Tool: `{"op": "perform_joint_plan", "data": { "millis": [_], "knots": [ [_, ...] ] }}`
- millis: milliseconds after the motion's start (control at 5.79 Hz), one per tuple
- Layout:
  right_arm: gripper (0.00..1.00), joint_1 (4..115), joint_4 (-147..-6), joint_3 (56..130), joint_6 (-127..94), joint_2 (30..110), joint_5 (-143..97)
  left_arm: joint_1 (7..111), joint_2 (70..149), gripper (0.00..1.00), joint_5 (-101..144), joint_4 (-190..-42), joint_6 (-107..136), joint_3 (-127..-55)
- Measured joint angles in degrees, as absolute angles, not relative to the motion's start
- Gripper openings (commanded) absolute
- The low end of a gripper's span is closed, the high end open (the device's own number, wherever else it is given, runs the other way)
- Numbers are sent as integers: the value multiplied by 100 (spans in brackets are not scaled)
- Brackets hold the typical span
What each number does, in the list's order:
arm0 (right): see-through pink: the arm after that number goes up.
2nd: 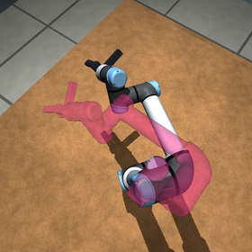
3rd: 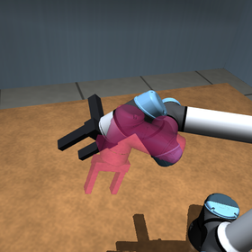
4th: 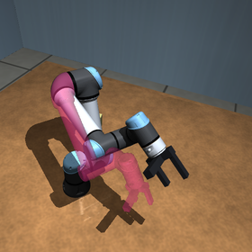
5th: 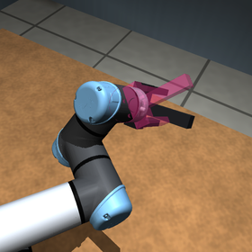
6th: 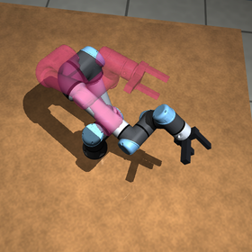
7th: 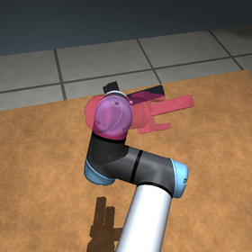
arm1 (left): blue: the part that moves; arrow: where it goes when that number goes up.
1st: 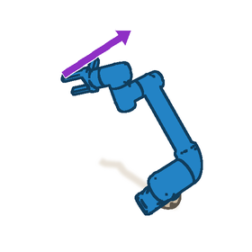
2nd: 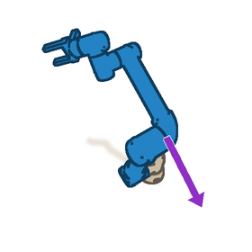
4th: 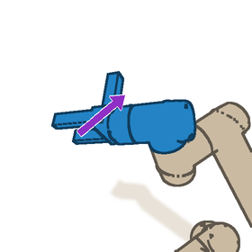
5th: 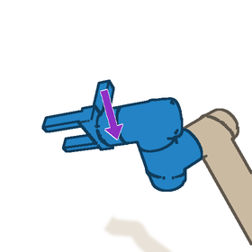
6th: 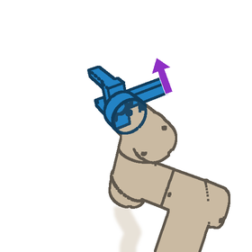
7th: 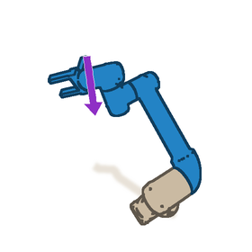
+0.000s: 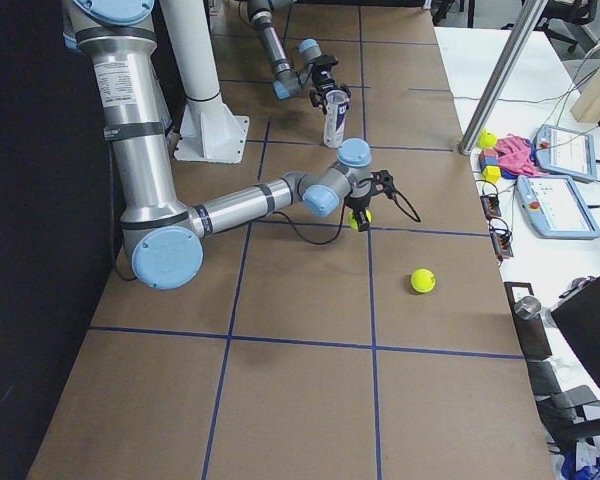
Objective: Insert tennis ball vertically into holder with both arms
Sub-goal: 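Carry the ball with the right gripper above the can's open top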
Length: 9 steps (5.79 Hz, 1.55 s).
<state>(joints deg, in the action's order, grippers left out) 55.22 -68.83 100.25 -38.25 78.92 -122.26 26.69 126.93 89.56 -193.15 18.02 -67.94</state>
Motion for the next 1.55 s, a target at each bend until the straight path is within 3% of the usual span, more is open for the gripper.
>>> {"op": "perform_joint_plan", "data": {
  "millis": [345,518,1382,1555],
  "knots": [
    [4,5183,-8698,11065,-4266,7213,-12200,2668,12713,90,8956,-19223,1802,-6811],
    [4,4908,-9183,11240,-4725,6793,-12084,2665,12718,90,8959,-19115,1802,-6838],
    [5,3938,-10872,11175,-6762,4508,-11480,2663,12707,90,8956,-19052,1802,-6847],
    [9,3855,-10956,10921,-6956,4153,-11361,2663,12712,90,8956,-19048,1802,-6847]
  ]
}}
